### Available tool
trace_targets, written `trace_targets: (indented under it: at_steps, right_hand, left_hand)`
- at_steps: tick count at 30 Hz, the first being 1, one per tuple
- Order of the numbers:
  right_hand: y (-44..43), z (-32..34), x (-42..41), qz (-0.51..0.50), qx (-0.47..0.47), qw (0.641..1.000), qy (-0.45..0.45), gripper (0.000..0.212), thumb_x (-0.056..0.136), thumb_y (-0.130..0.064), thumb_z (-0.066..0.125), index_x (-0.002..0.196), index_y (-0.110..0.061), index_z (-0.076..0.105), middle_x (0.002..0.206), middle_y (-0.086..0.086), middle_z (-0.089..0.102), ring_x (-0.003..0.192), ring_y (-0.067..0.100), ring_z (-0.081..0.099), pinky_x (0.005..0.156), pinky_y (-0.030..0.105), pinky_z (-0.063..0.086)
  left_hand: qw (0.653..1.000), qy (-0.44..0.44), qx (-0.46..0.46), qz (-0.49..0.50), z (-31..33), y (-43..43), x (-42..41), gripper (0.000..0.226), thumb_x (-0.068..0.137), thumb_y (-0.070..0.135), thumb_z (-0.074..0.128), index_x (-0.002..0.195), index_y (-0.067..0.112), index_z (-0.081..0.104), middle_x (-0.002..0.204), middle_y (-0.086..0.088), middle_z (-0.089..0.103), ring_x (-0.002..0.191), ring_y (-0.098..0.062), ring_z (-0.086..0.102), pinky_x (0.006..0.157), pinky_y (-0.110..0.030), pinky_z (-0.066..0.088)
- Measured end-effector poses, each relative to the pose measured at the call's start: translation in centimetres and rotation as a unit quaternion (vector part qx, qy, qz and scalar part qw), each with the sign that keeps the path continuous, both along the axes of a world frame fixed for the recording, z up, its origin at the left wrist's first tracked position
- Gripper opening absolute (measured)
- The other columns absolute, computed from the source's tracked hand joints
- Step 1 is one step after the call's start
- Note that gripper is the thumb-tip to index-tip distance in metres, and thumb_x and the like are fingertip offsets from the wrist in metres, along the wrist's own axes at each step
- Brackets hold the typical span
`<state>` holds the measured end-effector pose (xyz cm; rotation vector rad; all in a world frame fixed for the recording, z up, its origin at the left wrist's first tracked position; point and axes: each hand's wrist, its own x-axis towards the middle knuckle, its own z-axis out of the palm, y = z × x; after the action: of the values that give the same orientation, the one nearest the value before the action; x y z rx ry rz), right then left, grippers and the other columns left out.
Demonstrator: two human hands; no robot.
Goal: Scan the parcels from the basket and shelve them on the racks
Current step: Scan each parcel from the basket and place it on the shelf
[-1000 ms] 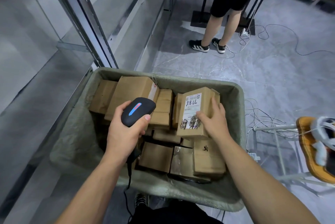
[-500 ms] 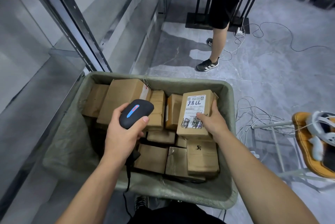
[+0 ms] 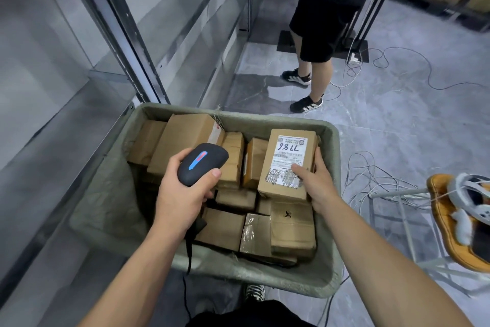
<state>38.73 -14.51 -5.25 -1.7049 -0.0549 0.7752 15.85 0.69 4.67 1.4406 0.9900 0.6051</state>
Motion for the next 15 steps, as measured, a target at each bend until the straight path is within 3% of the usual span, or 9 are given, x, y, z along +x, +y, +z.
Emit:
trace_targets:
  at_steps: [5,10,15]
  right_hand:
    - [1.0,1.9,-2.1,0.004,0.041,0.996,-0.077,0.095,0.093,-0.01,0.069,0.16,-0.042,0.011,0.129,-0.017,0.06,0.103,-0.002,0.064,0.084,0.023,0.055]
    - [1.8,4.8,-5.5,0.025,0.06,0.983,-0.171,0.106,0.079,-0.02,0.08,0.156,-0.05,0.015,0.146,-0.012,0.052,0.129,0.011,0.055,0.107,0.044,0.049]
    - [1.9,7.3,-9.8,0.043,0.09,0.969,-0.227,0.105,0.078,-0.019,0.079,0.156,-0.048,0.016,0.149,-0.012,0.049,0.136,0.01,0.049,0.114,0.047,0.043]
  left_hand:
    - [1.0,-0.024,0.004,-0.013,1.4,-0.6,-2.0,0.054,0.067,0.034,0.08,0.116,0.042,0.059,0.1,-0.006,0.072,0.06,-0.016,0.065,0.063,-0.029,0.056]
    - [0.999,-0.042,-0.008,-0.033,2.7,-1.9,-5.5,0.057,0.065,0.035,0.082,0.117,0.041,0.059,0.097,-0.004,0.073,0.061,-0.017,0.062,0.062,-0.029,0.055]
    - [0.998,-0.052,0.008,-0.04,4.0,-3.6,-10.1,0.061,0.064,0.033,0.082,0.121,0.031,0.061,0.1,-0.002,0.071,0.063,-0.015,0.062,0.057,-0.025,0.054]
